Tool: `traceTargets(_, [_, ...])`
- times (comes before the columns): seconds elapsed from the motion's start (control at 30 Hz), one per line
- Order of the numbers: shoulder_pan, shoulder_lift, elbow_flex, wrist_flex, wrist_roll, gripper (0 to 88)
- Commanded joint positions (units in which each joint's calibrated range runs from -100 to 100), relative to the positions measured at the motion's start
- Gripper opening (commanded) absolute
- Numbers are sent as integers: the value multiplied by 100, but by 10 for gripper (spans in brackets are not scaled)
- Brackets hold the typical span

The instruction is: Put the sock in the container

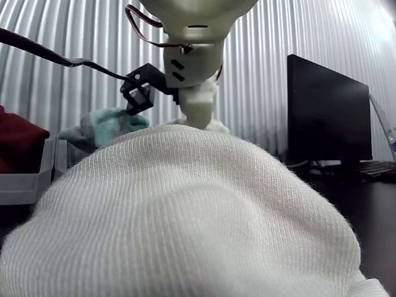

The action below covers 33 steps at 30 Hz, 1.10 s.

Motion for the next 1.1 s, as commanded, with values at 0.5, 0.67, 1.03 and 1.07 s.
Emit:
traceTargets(0.5, [-461,-2357,-369,3363,0,365])
traceTargets(0.67, [-956,-2758,-315,4525,0,56])
traceTargets(1.03, [-1059,-2867,-306,4525,-6,13])
traceTargets(1.07, [-1059,-2867,-306,4525,-6,12])
